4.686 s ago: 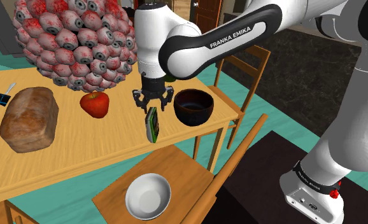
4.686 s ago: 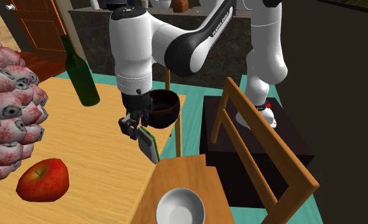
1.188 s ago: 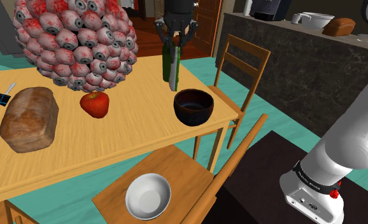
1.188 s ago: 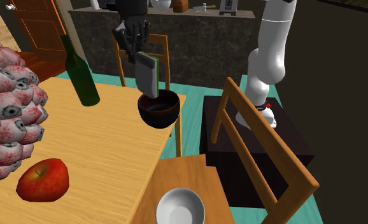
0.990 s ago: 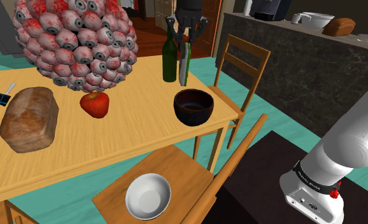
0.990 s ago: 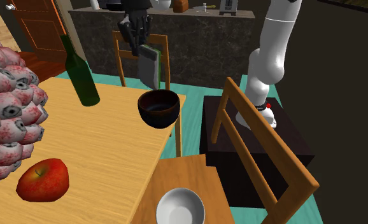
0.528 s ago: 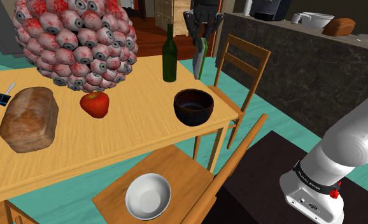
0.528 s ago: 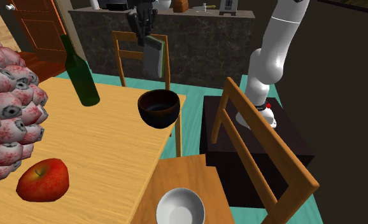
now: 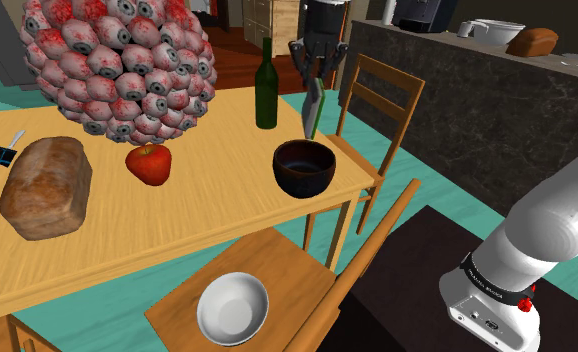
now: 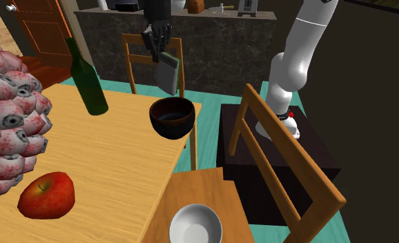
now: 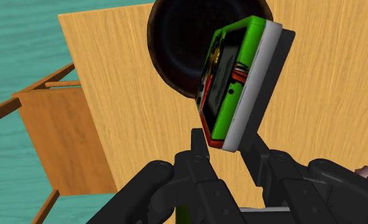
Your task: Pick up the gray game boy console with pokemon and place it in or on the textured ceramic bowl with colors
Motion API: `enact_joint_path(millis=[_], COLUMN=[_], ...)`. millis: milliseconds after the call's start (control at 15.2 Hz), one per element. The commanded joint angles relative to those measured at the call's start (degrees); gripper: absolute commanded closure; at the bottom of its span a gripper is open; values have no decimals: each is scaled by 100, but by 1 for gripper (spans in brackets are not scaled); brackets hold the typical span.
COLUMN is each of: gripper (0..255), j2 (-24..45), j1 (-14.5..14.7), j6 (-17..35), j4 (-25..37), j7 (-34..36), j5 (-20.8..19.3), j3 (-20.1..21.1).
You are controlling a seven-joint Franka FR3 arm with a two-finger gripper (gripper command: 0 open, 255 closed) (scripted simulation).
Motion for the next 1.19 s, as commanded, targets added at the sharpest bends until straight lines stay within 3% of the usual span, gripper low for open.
enact_joint_path(millis=[0,726,1122], gripper=[255,255,255], j2=[-11,-30,-30], j1=[3,22,22], j6=[153,1034,1034], j4=[-159,-1059,-1059], j7=[5,40,40], j5=[4,14,14], j3=[3,28,28])
